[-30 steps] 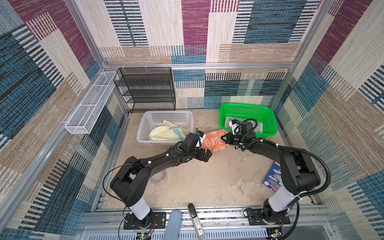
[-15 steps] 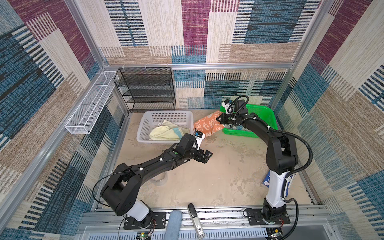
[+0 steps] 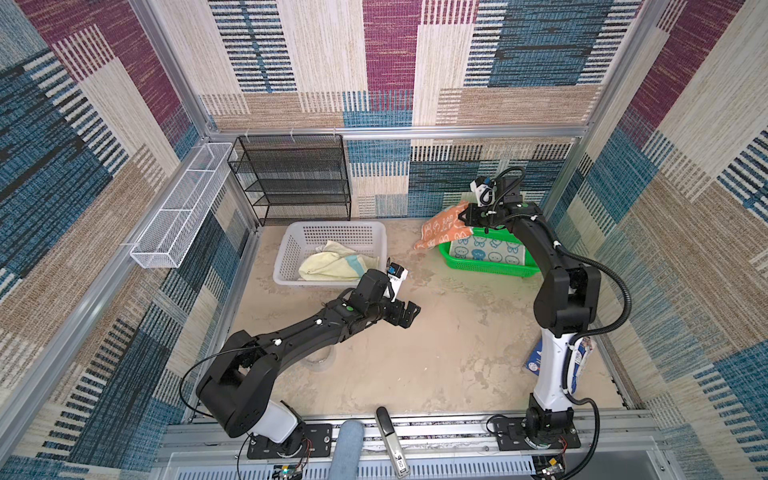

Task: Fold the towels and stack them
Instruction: 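Carry the folded orange towel with the right gripper into the green basket, then open the right gripper over the green basket and withdraw it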

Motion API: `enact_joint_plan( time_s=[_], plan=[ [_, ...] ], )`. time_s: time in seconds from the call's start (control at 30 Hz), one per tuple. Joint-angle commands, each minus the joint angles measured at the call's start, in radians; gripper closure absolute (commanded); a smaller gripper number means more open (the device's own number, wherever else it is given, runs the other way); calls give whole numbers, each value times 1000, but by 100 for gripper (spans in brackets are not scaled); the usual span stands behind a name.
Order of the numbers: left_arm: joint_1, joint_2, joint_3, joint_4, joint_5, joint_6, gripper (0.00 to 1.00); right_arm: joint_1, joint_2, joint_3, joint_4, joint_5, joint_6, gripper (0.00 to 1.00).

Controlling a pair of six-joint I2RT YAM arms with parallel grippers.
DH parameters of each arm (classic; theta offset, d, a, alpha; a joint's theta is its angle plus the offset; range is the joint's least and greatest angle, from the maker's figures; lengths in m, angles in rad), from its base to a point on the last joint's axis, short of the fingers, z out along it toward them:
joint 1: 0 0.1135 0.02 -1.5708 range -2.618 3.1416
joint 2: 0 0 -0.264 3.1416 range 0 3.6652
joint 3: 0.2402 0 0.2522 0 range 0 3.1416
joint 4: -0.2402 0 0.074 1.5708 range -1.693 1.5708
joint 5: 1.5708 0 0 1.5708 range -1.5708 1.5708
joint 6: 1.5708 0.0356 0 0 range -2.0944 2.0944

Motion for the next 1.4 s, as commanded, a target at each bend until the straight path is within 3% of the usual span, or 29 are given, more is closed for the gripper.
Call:
enact_joint_plan(
  time_s=[0.0, 0.23, 0.63, 0.8, 1.0, 1.03, 1.1, 1.13, 1.37],
  plan=[
    [2, 0, 10, -14, -13, 27, 4, -48, -33, -37, -15, -6, -44, 100],
    [1, -3, 21, -37, -34, 32, 4, -163, -85, -184, 20, 84, -67, 100],
    [1, 13, 50, -71, -45, 34, 4, -209, -34, -308, 90, 242, -80, 100],
    [2, 12, 47, -72, -62, 30, 0, -209, -28, -340, 153, 340, -68, 63],
    [1, -9, 27, -54, -122, 25, 0, -210, -34, -345, 154, 447, -46, 51],
    [1, -9, 30, -60, -130, 27, 0, -209, -45, -357, 160, 456, -42, 45],
    [1, -10, 35, -72, -153, 25, 0, -210, -80, -389, 181, 472, -31, 26],
    [1, -11, 36, -76, -163, 26, 0, -210, -102, -411, 195, 470, -26, 1],
    [11, -14, 49, -95, -238, -6, 0, -208, -249, -517, 267, 382, -11, 0]
  ],
)
